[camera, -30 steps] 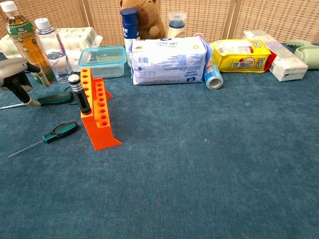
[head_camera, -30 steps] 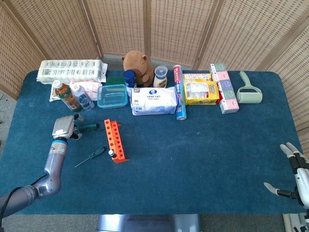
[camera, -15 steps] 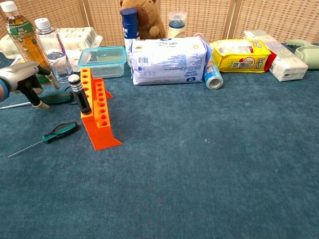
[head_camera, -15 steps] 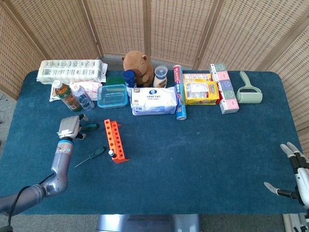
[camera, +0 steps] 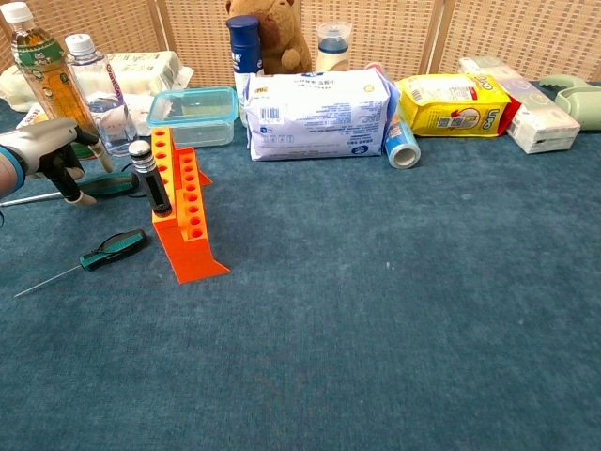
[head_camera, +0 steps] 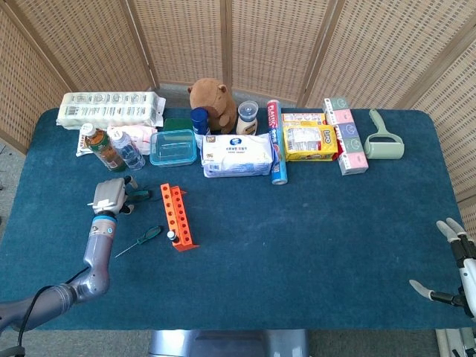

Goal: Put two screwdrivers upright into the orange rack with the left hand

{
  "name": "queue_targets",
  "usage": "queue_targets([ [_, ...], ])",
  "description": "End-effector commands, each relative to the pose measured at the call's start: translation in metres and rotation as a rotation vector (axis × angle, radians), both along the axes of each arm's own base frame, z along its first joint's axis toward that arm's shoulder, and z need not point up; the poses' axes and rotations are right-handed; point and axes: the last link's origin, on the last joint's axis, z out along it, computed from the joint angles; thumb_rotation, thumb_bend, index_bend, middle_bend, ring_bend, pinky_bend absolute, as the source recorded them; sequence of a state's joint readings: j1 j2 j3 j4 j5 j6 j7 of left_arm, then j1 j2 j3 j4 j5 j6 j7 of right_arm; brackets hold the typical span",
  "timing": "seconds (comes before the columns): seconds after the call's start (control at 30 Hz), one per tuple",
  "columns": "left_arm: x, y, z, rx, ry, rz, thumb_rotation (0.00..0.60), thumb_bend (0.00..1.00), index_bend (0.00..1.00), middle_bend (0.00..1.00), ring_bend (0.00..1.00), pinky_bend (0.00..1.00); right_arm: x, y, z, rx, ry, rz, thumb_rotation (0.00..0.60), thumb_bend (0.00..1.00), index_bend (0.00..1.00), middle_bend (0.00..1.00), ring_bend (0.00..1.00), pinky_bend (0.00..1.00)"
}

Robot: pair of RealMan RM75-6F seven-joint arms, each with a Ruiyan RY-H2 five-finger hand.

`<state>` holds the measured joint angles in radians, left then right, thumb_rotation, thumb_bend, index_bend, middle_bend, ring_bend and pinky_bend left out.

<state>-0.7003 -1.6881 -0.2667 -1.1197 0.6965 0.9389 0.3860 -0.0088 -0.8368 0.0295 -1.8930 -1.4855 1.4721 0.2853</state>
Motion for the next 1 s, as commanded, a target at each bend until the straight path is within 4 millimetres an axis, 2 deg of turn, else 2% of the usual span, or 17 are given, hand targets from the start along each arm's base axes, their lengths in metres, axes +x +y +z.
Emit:
queue_targets([
  [0.03, 0.0, 0.001, -0.001, 0.003, -0.001, 0.007, 0.6, 0.27, 0.4, 0.99, 0.99, 1.0, 0.0, 0.0, 0.0, 0.0, -0.002, 0.001, 0.537, 0.0, 0.03, 0.0, 0.06, 0.0],
  [0.2, 0.001, 0.001, -0.003, 0.002, -0.008, 0.012, 0.6, 0.34, 0.44, 0.99, 0.99, 1.0, 0.0, 0.0, 0.001, 0.0, -0.006, 0.004, 0.539, 0.0, 0.03, 0.0, 0.06, 0.0],
  [0.47, 0.005, -0.002, -0.008, -0.001, -0.008, 0.022, 0.6, 0.35, 0.45, 0.99, 0.99, 1.0, 0.005, 0.005, 0.002, 0.005, -0.03, 0.025, 0.539, 0.0, 0.03, 0.0, 0.06, 0.0],
  [0.57, 0.007, -0.003, -0.004, 0.009, -0.03, 0.024, 0.6, 0.37, 0.46, 0.99, 0.99, 1.0, 0.005, 0.006, 0.003, 0.002, -0.033, 0.025, 0.539, 0.0, 0.03, 0.0, 0.06, 0.0],
  [0.67, 0.01, -0.005, 0.005, 0.024, -0.04, 0.009, 0.6, 0.39, 0.47, 0.99, 0.99, 1.0, 0.004, 0.005, 0.004, 0.002, -0.032, 0.023, 0.54, 0.0, 0.03, 0.0, 0.06, 0.0],
  [1.0, 0.019, -0.024, 0.055, 0.1, -0.055, -0.078, 0.6, 0.4, 0.47, 0.99, 0.99, 1.0, 0.005, 0.005, 0.001, 0.009, -0.028, 0.024, 0.538, 0.0, 0.03, 0.0, 0.06, 0.0],
])
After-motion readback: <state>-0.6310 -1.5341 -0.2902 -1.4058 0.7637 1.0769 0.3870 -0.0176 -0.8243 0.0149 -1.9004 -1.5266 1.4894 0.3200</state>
